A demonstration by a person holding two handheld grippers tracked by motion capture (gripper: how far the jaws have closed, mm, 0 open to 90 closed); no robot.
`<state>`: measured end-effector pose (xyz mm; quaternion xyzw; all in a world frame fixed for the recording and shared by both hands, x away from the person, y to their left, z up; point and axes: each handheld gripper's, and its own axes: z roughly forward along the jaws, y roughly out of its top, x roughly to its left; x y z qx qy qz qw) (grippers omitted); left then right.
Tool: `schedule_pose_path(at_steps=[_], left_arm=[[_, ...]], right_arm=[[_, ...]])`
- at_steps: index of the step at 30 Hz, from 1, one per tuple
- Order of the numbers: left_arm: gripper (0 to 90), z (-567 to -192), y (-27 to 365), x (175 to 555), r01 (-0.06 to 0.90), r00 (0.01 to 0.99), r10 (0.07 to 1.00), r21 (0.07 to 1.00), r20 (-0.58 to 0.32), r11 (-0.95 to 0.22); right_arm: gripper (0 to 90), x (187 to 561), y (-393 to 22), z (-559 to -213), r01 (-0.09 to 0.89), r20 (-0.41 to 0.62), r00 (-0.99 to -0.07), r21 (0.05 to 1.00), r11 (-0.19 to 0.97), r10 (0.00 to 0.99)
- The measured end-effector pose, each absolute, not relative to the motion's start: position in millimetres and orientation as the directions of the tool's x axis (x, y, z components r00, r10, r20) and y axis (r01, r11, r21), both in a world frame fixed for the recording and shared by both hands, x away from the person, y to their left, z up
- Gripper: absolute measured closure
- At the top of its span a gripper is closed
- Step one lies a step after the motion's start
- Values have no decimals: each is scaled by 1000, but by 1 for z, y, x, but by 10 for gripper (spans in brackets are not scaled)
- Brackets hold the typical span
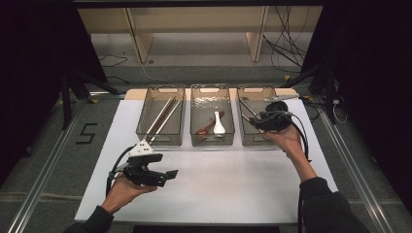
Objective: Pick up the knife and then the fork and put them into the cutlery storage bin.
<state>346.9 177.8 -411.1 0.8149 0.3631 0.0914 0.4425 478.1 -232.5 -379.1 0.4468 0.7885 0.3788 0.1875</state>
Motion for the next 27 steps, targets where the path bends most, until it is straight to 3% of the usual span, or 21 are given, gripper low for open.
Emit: schedule_pose_path(at_steps=[9, 27], left_arm=[[159, -411, 179, 348, 509, 719, 673, 791, -172, -341], [159, -410, 180, 349, 514, 713, 676, 794, -186, -324]], right_arm=[[409, 444, -229, -382, 531, 110, -574, 805, 266, 812], [349, 394, -225, -385, 455, 141, -654, 858, 238, 743]])
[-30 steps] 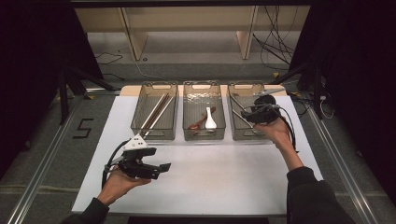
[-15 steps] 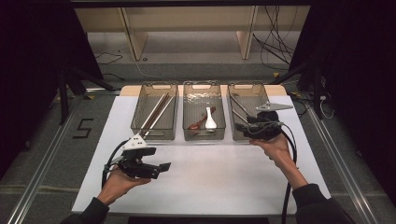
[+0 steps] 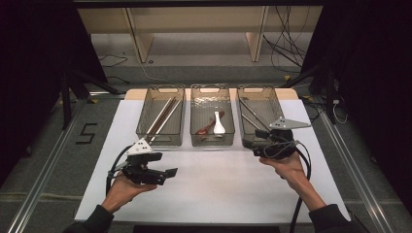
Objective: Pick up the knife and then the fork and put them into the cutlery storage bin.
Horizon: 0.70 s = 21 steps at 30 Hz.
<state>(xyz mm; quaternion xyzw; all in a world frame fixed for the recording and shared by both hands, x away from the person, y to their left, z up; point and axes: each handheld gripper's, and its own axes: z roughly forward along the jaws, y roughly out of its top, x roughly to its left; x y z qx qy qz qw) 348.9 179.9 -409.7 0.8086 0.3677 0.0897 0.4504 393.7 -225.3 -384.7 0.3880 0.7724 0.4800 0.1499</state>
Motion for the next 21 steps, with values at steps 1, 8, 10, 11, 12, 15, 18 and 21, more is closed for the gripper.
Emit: schedule_pose_path(at_steps=[1, 8, 10, 11, 12, 15, 18, 21], left_arm=[[159, -409, 180, 349, 512, 715, 674, 796, -186, -324], [159, -409, 179, 348, 504, 723, 667, 799, -180, -330], [159, -409, 179, 347, 505, 719, 670, 802, -187, -319], [159, -409, 180, 348, 507, 719, 668, 802, -190, -317], [159, -408, 180, 348, 507, 719, 667, 802, -193, -315], [158, -408, 181, 347, 503, 722, 665, 805, -192, -314], [158, -408, 180, 347, 504, 720, 664, 809, -199, -304], [158, -407, 180, 347, 502, 722, 662, 812, -202, -300]], right_arm=[[340, 392, -225, -386, 453, 142, -660, 858, 240, 738], [286, 375, -222, -387, 441, 154, -680, 867, 233, 717], [273, 370, -221, -387, 437, 155, -684, 869, 230, 713], [270, 367, -221, -388, 436, 154, -685, 870, 232, 712], [266, 365, -221, -389, 436, 155, -685, 870, 230, 712], [245, 357, -222, -391, 428, 144, -684, 873, 233, 715], [238, 351, -223, -392, 431, 152, -678, 875, 222, 719], [234, 344, -225, -395, 435, 154, -677, 872, 224, 719]])
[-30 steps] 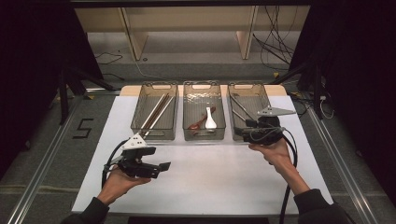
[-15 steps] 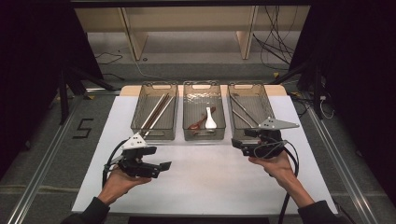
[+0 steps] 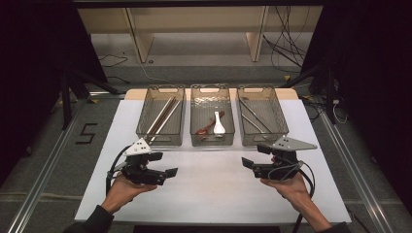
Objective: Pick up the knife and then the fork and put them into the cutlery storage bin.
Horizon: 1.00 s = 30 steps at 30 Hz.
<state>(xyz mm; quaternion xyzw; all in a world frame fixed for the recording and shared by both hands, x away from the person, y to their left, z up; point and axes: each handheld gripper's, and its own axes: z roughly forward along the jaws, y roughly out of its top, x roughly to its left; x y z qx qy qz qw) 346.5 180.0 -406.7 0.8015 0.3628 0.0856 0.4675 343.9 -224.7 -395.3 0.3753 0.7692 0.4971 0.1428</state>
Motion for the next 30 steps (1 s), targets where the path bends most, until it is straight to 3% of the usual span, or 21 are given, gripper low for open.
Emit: schedule_pose_path(at_steps=[30], left_arm=[[158, -403, 184, 341, 483, 726, 650, 839, -225, -250]], right_arm=[[210, 324, -239, -402, 444, 142, -643, 870, 216, 752]])
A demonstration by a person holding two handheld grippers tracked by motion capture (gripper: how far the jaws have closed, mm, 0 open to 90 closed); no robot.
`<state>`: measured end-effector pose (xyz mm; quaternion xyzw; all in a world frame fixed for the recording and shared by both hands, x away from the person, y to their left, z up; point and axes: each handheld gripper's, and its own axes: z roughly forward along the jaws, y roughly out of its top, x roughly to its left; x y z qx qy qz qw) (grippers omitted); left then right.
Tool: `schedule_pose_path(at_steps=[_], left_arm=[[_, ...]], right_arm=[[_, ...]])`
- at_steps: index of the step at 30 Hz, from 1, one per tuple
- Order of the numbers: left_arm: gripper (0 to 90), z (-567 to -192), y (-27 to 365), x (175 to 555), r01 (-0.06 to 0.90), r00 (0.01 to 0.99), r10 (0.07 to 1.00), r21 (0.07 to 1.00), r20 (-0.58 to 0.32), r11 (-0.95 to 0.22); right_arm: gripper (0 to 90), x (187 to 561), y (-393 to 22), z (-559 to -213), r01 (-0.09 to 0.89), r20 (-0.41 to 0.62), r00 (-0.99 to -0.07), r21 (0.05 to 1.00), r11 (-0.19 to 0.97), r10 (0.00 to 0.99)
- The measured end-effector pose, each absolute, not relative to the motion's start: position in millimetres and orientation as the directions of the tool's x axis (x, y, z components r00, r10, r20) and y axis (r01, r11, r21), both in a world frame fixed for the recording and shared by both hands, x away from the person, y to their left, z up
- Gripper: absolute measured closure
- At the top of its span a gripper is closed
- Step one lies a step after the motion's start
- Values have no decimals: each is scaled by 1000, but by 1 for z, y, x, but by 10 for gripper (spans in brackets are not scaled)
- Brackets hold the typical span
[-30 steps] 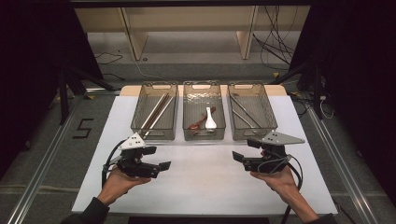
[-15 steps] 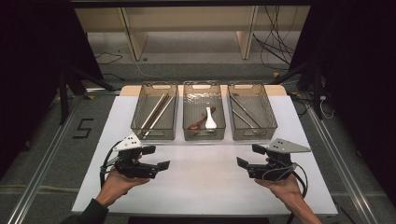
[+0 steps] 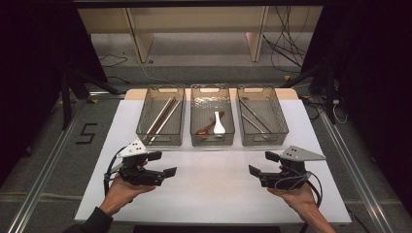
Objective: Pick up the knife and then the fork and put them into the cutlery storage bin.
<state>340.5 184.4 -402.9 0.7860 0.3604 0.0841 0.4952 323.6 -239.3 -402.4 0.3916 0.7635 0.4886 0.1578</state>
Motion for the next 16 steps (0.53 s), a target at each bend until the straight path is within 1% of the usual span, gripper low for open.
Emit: schedule_pose_path(at_steps=[16], left_arm=[[157, -404, 184, 341, 482, 729, 649, 837, -219, -259]], right_arm=[[209, 323, -239, -401, 436, 134, -645, 873, 219, 752]])
